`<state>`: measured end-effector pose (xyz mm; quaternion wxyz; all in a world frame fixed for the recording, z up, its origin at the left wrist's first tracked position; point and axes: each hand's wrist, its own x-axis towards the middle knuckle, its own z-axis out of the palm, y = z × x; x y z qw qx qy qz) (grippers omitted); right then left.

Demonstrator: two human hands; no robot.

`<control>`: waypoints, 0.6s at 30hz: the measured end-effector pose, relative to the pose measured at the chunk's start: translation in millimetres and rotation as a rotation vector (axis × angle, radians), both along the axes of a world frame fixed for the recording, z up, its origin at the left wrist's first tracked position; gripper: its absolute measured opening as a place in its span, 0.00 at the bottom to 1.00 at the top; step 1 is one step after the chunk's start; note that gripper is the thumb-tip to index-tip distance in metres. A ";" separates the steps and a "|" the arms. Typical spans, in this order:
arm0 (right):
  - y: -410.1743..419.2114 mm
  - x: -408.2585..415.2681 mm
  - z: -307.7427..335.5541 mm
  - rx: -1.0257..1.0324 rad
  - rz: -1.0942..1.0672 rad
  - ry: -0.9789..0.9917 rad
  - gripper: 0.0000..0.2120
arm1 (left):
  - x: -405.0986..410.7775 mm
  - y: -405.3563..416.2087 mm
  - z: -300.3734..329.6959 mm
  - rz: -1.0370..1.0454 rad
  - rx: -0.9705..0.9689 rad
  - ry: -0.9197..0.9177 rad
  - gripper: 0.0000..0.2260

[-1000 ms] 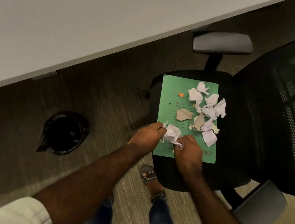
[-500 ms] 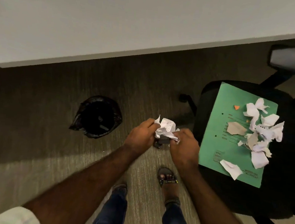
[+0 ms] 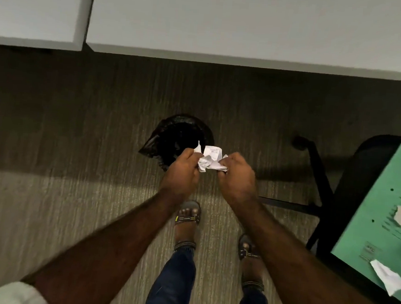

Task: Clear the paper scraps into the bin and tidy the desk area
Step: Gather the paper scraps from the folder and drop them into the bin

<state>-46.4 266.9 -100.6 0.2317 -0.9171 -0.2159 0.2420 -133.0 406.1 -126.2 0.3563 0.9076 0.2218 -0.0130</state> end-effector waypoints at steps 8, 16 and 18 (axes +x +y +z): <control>76.7 11.7 -27.3 -0.074 0.110 0.059 0.14 | -3.5 53.6 -30.4 0.282 -0.041 0.051 0.09; 118.7 13.5 -47.8 -0.029 0.003 0.117 0.13 | -2.2 87.5 -68.0 0.472 -0.266 0.132 0.08; 123.3 13.3 -52.9 0.017 -0.054 0.179 0.15 | -4.4 92.6 -73.1 0.507 -0.318 0.153 0.10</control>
